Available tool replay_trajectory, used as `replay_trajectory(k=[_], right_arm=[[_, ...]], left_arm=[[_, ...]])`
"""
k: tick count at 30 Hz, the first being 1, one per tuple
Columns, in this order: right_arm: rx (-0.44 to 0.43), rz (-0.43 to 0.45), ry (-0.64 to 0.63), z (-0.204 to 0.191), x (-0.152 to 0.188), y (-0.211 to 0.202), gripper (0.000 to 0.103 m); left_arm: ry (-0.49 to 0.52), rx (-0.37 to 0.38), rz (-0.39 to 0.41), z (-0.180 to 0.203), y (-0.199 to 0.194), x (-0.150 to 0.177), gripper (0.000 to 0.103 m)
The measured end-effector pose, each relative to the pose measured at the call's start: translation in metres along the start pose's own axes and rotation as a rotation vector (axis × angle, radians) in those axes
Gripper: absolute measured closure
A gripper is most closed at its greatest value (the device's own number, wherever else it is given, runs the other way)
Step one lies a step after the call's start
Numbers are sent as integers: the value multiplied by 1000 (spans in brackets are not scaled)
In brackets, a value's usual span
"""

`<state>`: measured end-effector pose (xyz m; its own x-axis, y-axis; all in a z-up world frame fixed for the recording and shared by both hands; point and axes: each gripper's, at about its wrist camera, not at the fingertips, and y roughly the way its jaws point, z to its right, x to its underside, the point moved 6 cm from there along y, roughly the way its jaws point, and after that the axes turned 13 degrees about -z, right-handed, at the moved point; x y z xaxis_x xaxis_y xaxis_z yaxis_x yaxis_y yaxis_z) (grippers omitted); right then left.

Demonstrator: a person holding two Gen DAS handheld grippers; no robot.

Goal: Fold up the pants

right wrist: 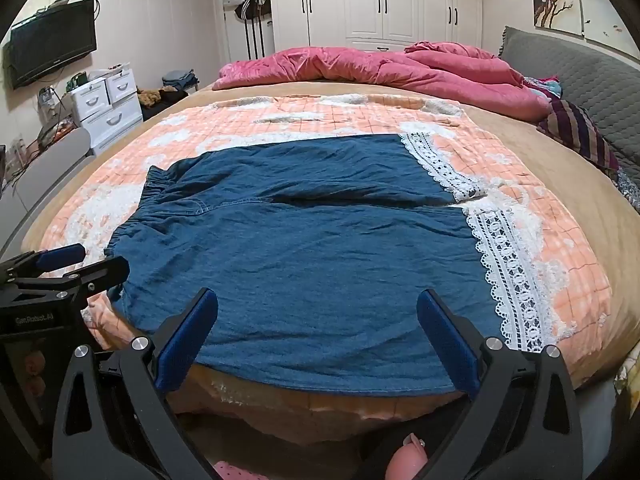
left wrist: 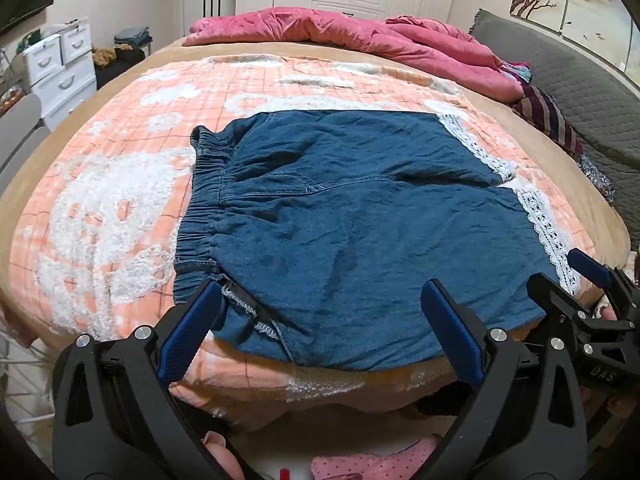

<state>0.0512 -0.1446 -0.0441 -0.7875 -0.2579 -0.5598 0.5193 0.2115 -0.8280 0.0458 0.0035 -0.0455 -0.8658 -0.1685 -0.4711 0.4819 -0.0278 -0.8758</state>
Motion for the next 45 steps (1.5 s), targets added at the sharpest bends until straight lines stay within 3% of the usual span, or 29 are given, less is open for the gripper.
replay_trajectory(k=[13, 23, 31, 38, 42, 45], right_arm=[[-14, -1, -25, -6, -11, 18, 4], [-22, -38, -64, -1, -59, 53, 4], [-51, -69, -114, -6, -110, 87, 4], [-119, -137, -193, -20, -159, 127, 4], [-108, -155, -261, -25, -180, 145, 4], [-93, -160, -322, -31, -198, 162, 4]], left_arm=[[-4, 12, -3, -9, 14, -10, 9], [-53, -18, -3, -51, 29, -46, 9], [-84, -37, -4, -87, 48, -100, 9], [-91, -55, -70, -128, 91, -139, 9], [-80, -42, -88, -143, 119, -151, 10], [-89, 1, -92, -148, 131, -156, 26]])
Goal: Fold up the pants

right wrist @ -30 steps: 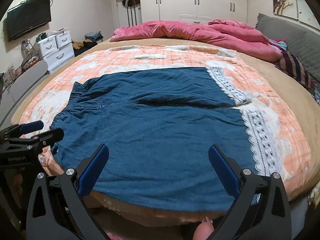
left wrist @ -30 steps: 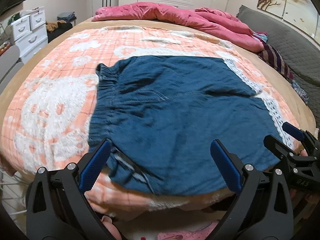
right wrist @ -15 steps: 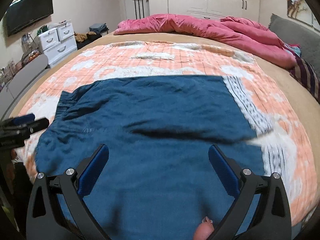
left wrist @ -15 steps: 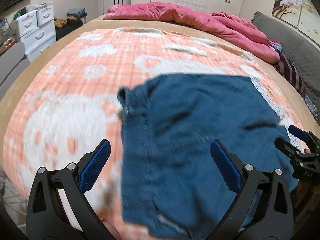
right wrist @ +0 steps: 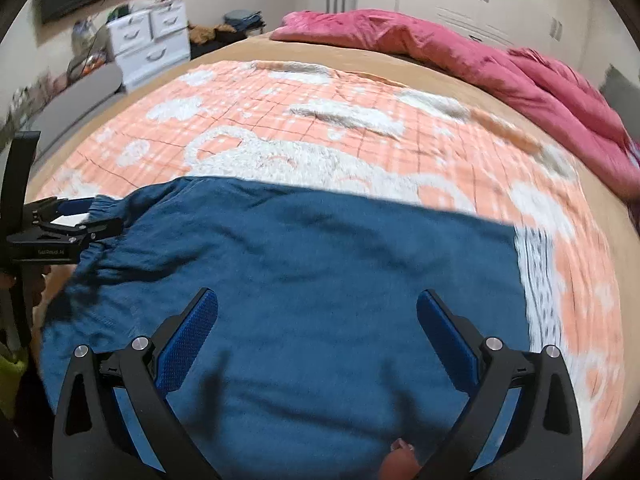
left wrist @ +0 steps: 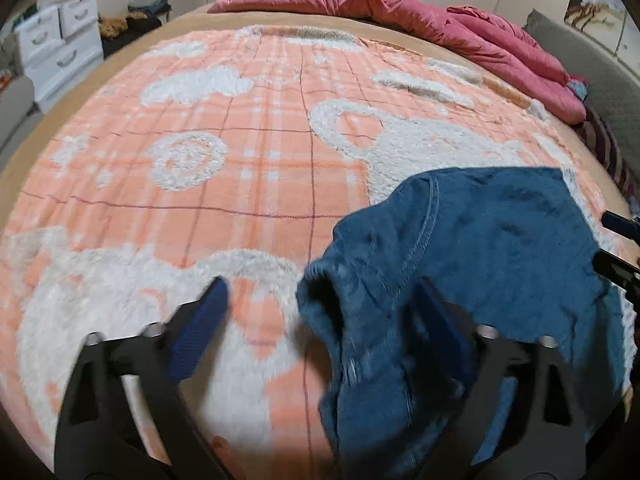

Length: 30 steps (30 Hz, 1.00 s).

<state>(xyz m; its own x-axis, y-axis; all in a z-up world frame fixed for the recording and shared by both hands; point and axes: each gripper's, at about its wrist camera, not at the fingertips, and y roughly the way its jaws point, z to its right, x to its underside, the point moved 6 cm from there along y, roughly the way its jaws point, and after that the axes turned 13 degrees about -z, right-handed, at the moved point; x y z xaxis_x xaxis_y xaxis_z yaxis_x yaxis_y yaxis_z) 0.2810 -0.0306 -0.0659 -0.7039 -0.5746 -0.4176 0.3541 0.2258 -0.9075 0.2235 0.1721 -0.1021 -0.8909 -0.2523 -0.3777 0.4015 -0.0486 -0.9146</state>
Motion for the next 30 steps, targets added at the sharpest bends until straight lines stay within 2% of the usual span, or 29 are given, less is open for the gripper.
replay_trajectory(k=[2, 3, 4, 6, 8, 11, 15, 16, 17, 19, 21, 22, 24, 26, 27, 30], right_arm=[[3, -13, -37, 1, -14, 10, 4], [0, -19, -49, 0, -20, 15, 4], [-1, -25, -64, -1, -25, 19, 4], [-4, -34, -121, -6, -40, 30, 4], [17, -40, -171, -12, -49, 38, 4], [37, -63, -252, -19, -64, 54, 4], [44, -83, -324, -22, -81, 70, 7], [38, -86, -346, -23, -86, 74, 11], [36, -90, -365, -23, -89, 76, 22], [33, -119, -425, -26, -93, 84, 31], [34, -155, -489, -31, -95, 93, 33], [38, -166, -515, -33, -95, 97, 38], [17, -185, -545, -39, -93, 103, 56], [-25, -185, -549, -46, -89, 103, 90], [-45, -172, -546, -50, -87, 99, 95], [-34, -120, -510, -52, -79, 81, 98]], left_arm=[[-12, 56, 13, 0, 3, -3, 50], [-13, 102, 14, 1, 6, -3, 57], [-17, 131, 10, 2, 8, -4, 77], [-18, 163, 10, 2, 9, -4, 82], [11, 153, 23, 5, 6, -4, 86], [39, 176, 73, 8, -7, -3, 88], [83, 154, 131, 12, -20, -2, 88], [83, 148, 137, 11, -22, -2, 88], [87, 155, 150, 10, -25, -2, 88], [81, 175, 163, 8, -29, -4, 88], [83, 188, 178, 8, -33, -4, 88], [90, 190, 180, 10, -32, -5, 88], [100, 181, 188, 11, -33, -5, 88], [101, 177, 189, 11, -32, -6, 88], [99, 174, 186, 10, -31, -7, 88], [88, 154, 187, 6, -30, -6, 88]])
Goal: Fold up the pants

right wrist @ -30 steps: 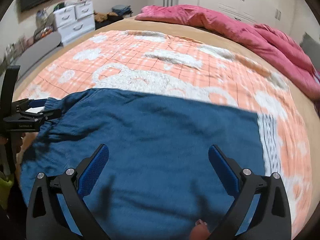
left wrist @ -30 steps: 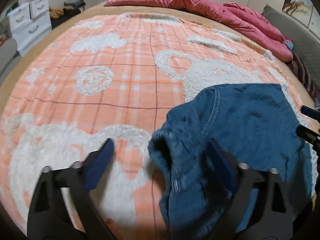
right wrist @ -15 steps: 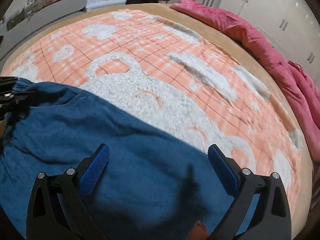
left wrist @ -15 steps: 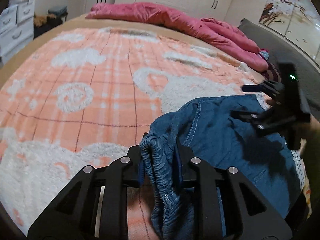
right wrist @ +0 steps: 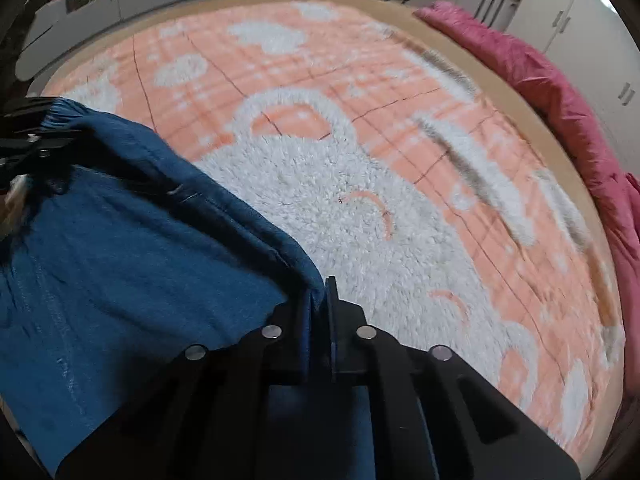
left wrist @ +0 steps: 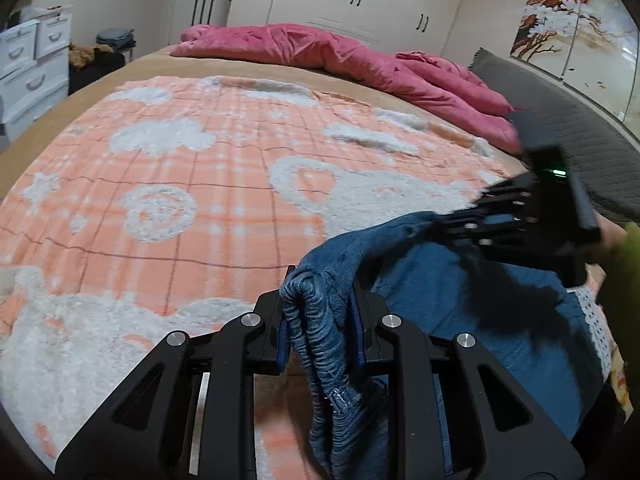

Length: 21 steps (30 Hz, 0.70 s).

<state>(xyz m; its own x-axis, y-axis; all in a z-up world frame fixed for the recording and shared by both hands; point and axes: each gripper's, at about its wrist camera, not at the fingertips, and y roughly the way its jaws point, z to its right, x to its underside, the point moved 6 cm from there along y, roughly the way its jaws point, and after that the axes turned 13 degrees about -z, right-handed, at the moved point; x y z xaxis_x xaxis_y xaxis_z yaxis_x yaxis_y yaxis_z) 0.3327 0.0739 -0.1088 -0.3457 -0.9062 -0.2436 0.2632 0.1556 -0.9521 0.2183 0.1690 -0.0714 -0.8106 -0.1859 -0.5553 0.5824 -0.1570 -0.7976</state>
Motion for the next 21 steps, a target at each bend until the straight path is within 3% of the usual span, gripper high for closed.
replay_trajectory(k=[8, 12, 21], right_arm=[[15, 140, 147, -25, 45, -73, 99], [3, 158, 199, -42, 71, -95, 99], [-64, 202, 292, -84, 135, -123, 99]], left_arm=[[46, -37, 35, 12, -19, 8, 87], [32, -14, 35, 26, -40, 18, 87], [111, -54, 15, 62, -68, 67, 87]])
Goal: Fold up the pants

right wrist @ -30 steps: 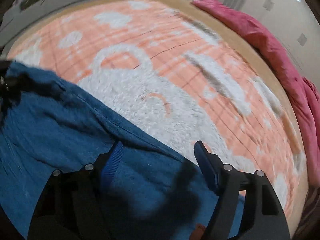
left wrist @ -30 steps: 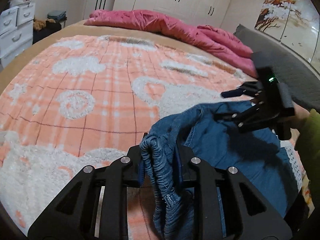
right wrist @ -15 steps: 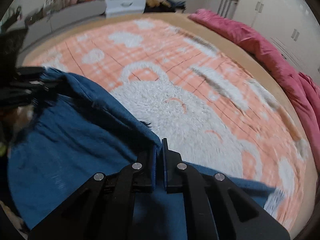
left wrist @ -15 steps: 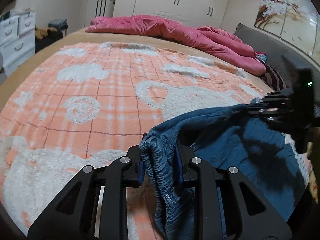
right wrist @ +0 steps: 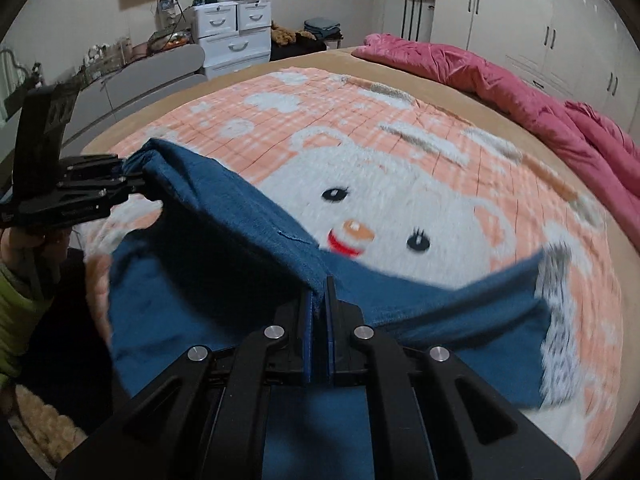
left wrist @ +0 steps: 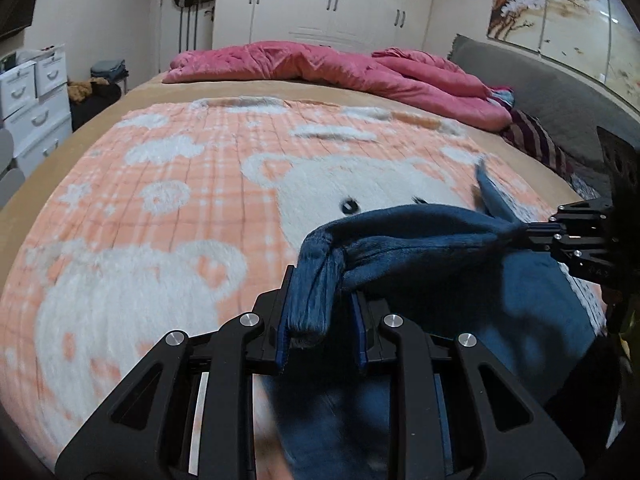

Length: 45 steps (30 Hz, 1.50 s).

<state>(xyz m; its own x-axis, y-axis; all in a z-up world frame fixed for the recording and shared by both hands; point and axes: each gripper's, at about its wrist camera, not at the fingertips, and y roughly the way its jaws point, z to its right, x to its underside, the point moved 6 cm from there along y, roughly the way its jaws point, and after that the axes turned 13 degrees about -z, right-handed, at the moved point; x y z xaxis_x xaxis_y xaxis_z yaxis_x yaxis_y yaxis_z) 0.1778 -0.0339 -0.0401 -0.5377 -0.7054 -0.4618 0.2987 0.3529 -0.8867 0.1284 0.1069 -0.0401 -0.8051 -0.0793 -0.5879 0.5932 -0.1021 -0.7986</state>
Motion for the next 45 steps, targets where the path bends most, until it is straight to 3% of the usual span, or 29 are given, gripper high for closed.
replay_trajectory(k=[11, 27, 30, 31, 32, 40, 45], right_arm=[[-52, 7, 84, -28, 61, -13, 99], [-37, -34, 61, -71, 101, 5, 98], [-36, -58, 65, -77, 107, 16, 97], [-37, -64, 67, -78, 109, 19, 97], [-35, -67, 70, -78, 111, 21, 96], [-43, -53, 82, -82, 112, 17, 95], [-63, -22, 75, -91, 115, 4, 95]], left_arm=[[60, 19, -88, 24, -11, 46, 85], [77, -4, -150, 25, -12, 75, 78], [61, -2, -166, 22, -10, 82, 67], [52, -1, -170, 19, -11, 84, 57], [40, -1, -173, 16, -12, 86, 55], [-44, -40, -99, -16, -54, 89, 51], [30, 21, -28, 20, -76, 64, 51]])
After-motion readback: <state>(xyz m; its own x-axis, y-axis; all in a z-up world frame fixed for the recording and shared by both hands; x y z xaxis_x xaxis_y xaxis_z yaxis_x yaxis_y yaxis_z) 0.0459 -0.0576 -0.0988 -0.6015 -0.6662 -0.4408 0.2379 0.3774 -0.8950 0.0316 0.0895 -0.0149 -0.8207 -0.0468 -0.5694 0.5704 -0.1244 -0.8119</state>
